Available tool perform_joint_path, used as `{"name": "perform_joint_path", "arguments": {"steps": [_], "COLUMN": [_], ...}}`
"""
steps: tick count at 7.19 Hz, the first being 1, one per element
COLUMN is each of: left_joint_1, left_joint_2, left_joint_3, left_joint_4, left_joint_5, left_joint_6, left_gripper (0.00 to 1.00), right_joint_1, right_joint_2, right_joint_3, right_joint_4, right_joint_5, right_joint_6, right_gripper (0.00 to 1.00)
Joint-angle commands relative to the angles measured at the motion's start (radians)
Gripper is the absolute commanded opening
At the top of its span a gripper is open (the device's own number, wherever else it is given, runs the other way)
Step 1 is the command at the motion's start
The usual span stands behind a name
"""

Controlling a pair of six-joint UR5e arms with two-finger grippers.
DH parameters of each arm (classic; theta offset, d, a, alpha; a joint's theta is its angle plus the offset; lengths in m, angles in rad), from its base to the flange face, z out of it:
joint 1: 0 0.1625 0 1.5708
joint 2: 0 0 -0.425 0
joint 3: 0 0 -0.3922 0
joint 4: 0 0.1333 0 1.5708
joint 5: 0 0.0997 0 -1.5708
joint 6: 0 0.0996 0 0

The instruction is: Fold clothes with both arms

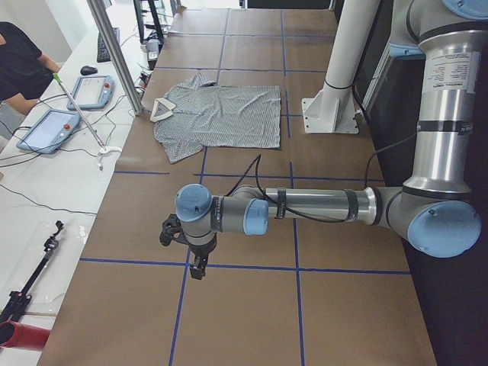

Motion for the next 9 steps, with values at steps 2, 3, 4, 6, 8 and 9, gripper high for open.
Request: {"name": "perform_joint_path", "arguments": {"steps": [2,3,4,6,8,9], "left_joint_1": [0.001,0.002,0.002,0.058,0.154,0.162], "left_joint_2": [-0.015,-0.073,-0.137,-0.269,-0.28,-0.309], "left_joint_3": [-0.003,0.0,-0.002,0.043,0.063,0.078], "left_joint_4": [-0.002,-0.006,-0.012,-0.122,-0.267,-0.291], "left_joint_5": [-0.005,-0.009,-0.014,-0.08,-0.076,-0.077], "left_joint_6": [-0.004,-0.009,-0.006,-0.018,-0.183,-0.266], "left_gripper": [1.0,1.0,1.0,1.0,1.0,1.0], "right_joint_1": [-0.018,-0.053,-0.055,-0.147,-0.294,-0.343], "right_joint_2": [0.021,0.083,0.129,0.172,0.329,0.429], "right_joint_3": [0.009,0.01,-0.007,-0.074,-0.27,-0.334], "right_joint_4": [0.0,0.002,0.005,0.322,0.503,0.504], "right_joint_5": [0.005,0.009,0.027,0.057,0.054,0.023], "right_joint_6": [0.008,0.011,0.01,0.023,0.292,0.362], "right_gripper": [1.0,1.0,1.0,1.0,1.0,1.0]}}
